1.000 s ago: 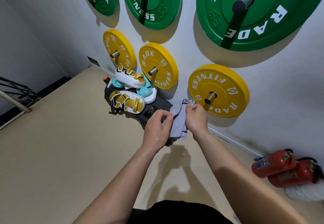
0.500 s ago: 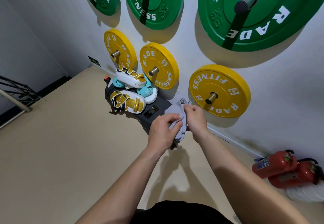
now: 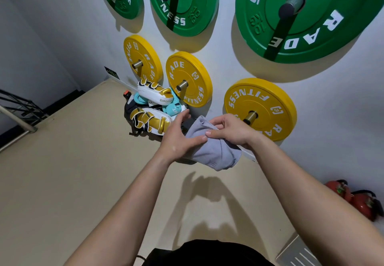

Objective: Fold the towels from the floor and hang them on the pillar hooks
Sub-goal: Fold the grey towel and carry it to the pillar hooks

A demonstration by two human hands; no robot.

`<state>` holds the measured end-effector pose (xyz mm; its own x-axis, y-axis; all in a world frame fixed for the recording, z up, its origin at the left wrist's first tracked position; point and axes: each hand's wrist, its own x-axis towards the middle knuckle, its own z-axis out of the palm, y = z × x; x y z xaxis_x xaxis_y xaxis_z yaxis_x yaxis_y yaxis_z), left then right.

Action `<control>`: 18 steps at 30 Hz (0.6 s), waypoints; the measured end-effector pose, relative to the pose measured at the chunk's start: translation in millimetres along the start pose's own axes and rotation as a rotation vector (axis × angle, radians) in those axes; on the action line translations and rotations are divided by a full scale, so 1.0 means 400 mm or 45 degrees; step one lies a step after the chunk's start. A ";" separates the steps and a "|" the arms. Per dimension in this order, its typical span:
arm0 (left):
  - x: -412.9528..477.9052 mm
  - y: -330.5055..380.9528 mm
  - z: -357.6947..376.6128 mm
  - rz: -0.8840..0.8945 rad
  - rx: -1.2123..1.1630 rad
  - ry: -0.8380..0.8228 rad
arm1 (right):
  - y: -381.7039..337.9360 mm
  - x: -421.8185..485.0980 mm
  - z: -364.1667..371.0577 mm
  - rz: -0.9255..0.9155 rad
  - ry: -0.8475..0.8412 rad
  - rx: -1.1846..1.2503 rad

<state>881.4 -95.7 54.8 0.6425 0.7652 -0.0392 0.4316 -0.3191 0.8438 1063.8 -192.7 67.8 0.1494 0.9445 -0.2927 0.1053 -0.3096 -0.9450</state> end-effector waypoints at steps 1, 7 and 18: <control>0.010 0.006 -0.009 -0.038 0.001 -0.123 | -0.013 0.002 -0.002 -0.003 -0.027 -0.029; 0.021 0.010 -0.022 -0.188 -0.195 -0.015 | -0.004 0.005 -0.018 0.082 -0.053 -0.234; 0.043 -0.029 -0.013 -0.540 -0.539 0.200 | 0.023 0.018 -0.012 -0.092 0.411 0.308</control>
<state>883.9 -75.9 47.1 0.3552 0.8604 -0.3654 0.3194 0.2556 0.9125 1070.6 -189.4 57.9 0.4549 0.8679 -0.1996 -0.1014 -0.1722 -0.9798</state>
